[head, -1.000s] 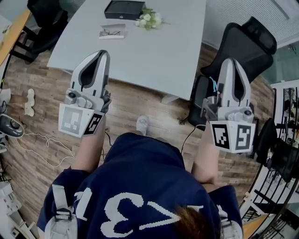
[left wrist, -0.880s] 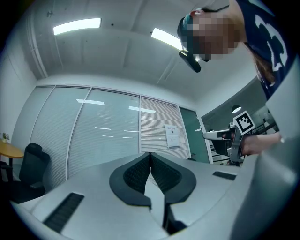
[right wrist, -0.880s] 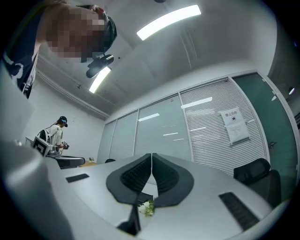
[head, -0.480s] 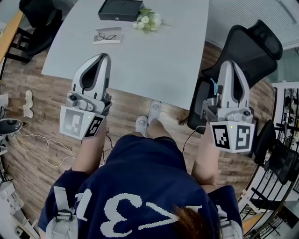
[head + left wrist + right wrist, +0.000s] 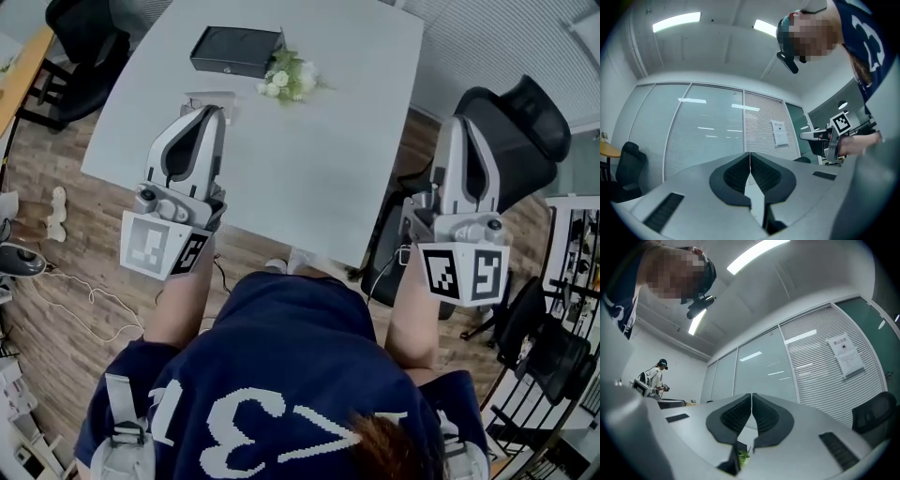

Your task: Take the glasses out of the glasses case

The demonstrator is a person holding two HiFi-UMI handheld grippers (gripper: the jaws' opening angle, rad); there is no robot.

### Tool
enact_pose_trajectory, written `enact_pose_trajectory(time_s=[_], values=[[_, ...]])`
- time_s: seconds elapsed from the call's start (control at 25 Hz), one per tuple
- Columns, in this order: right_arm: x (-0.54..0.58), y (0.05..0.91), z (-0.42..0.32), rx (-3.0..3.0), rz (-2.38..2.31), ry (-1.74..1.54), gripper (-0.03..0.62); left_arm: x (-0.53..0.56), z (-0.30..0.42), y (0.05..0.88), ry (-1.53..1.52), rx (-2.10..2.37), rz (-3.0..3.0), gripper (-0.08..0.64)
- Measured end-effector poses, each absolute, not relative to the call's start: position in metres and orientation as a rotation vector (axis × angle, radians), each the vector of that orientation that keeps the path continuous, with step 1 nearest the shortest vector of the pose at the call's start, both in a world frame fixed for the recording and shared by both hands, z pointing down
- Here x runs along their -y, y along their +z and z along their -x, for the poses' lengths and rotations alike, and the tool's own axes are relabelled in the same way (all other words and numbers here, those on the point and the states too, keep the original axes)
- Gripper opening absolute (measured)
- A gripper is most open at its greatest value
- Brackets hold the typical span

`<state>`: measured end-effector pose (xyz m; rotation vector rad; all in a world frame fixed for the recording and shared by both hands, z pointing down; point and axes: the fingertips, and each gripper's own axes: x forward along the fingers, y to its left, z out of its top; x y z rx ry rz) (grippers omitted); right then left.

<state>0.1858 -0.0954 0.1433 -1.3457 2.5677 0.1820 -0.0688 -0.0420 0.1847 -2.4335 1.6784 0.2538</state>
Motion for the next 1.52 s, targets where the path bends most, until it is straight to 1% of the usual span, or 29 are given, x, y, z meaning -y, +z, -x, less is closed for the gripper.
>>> enact_pose_trajectory(time_s=[0.2, 0.44, 0.72, 0.88, 1.12, 1.32, 1.52], values=[[0.138, 0.14, -0.183, -2.568, 1.312, 0.176, 0.028, 0.082, 0.064, 0.187, 0.266, -1.706, 2.428, 0.017], [0.159, 0.144, -0.181, -2.561, 1.34, 0.156, 0.029, 0.105, 0.059, 0.176, 0.302, -1.666, 2.443, 0.017], [0.178, 0.149, -0.158, -2.588, 1.331, 0.146, 0.029, 0.122, 0.091, 0.183, 0.266, -1.733, 2.403, 0.018], [0.186, 0.159, -0.117, -2.66, 1.2, 0.122, 0.028, 0.114, 0.124, 0.195, 0.222, -1.837, 2.336, 0.017], [0.187, 0.177, -0.035, -2.773, 0.968, 0.069, 0.029, 0.089, 0.179, 0.21, 0.192, -1.998, 2.216, 0.018], [0.187, 0.213, 0.036, -2.902, 0.771, 0.031, 0.029, 0.072, 0.229, 0.237, 0.161, -2.142, 2.101, 0.017], [0.188, 0.255, 0.096, -3.057, 0.615, -0.002, 0.029, 0.064, 0.261, 0.259, 0.127, -2.259, 2.029, 0.018]])
